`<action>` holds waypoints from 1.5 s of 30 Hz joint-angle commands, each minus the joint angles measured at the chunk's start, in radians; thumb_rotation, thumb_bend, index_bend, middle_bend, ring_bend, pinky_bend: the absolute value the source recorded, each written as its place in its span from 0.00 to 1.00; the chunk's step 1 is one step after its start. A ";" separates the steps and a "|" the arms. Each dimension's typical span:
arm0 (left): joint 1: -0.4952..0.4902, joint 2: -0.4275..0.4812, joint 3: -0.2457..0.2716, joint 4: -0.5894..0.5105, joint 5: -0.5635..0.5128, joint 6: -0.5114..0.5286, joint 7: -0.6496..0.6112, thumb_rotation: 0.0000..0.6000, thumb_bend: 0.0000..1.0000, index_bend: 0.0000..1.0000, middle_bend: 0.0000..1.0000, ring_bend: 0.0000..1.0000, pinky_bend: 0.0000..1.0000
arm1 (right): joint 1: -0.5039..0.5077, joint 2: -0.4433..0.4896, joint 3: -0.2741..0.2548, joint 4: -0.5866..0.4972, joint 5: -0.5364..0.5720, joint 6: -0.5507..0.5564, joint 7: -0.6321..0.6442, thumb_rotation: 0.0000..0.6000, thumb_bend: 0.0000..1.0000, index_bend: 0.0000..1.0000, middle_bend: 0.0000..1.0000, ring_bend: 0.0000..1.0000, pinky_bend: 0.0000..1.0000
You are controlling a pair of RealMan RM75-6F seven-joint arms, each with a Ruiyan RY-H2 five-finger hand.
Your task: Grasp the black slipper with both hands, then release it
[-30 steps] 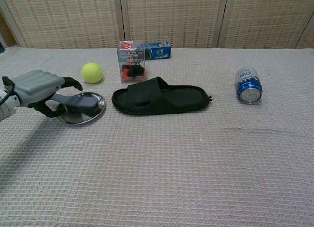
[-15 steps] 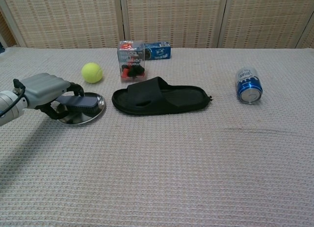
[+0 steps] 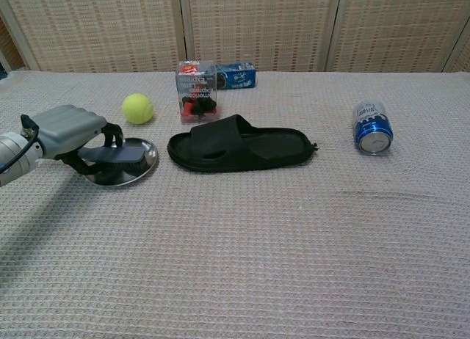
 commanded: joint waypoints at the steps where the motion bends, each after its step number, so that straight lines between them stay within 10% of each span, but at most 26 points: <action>1: 0.000 0.000 0.001 0.001 0.001 0.007 -0.001 1.00 0.39 0.39 0.45 0.82 1.00 | 0.001 -0.001 0.000 0.002 0.002 -0.001 -0.001 1.00 0.05 0.00 0.00 0.00 0.00; 9: 0.003 0.016 0.004 -0.030 0.007 0.032 0.003 1.00 0.39 0.46 0.54 0.82 1.00 | 0.028 -0.029 0.012 0.025 -0.022 -0.020 0.027 1.00 0.05 0.00 0.00 0.00 0.00; 16: 0.005 0.059 -0.019 -0.127 -0.025 0.047 0.045 1.00 0.40 0.48 0.56 0.82 1.00 | 0.191 -0.113 0.109 0.056 -0.030 -0.156 0.027 1.00 0.29 0.00 0.00 0.00 0.00; 28: 0.007 0.116 -0.039 -0.265 -0.084 0.063 0.149 1.00 0.40 0.47 0.55 0.82 1.00 | 0.484 -0.387 0.251 0.161 0.204 -0.419 -0.234 1.00 0.51 0.00 0.00 0.00 0.00; 45: -0.049 0.139 -0.063 -0.364 -0.155 0.017 0.222 1.00 0.39 0.47 0.55 0.82 1.00 | 0.673 -0.597 0.272 0.374 0.554 -0.482 -0.434 1.00 0.56 0.01 0.00 0.00 0.00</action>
